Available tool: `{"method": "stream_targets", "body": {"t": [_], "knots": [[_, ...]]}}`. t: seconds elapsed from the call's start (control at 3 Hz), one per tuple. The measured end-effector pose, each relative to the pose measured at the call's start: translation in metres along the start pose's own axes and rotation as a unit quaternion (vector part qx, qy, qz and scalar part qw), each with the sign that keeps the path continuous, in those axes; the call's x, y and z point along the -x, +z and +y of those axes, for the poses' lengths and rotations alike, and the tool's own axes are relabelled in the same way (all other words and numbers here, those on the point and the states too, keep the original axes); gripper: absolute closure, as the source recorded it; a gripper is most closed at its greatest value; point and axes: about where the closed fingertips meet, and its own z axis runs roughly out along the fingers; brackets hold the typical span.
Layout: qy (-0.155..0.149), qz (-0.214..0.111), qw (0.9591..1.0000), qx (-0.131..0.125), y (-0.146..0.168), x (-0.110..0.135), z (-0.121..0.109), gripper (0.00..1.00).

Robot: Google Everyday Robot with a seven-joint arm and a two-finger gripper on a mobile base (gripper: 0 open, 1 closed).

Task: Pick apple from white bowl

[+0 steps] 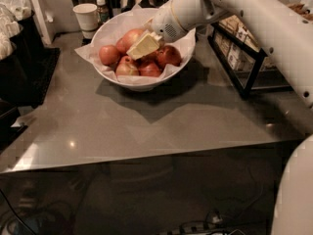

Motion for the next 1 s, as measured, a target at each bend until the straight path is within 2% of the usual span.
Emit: {"method": "stream_targets", "body": {"t": [0.33,0.67,1.0], "knots": [[0.021,-0.075,0.9970,0.004,-0.039,0.002,0.015,1.00],[0.074,-0.094,0.9927,0.015,-0.057,-0.022,0.029,1.00],[0.077,-0.095,0.9924,0.014,-0.059,-0.025,0.030,1.00]]}}
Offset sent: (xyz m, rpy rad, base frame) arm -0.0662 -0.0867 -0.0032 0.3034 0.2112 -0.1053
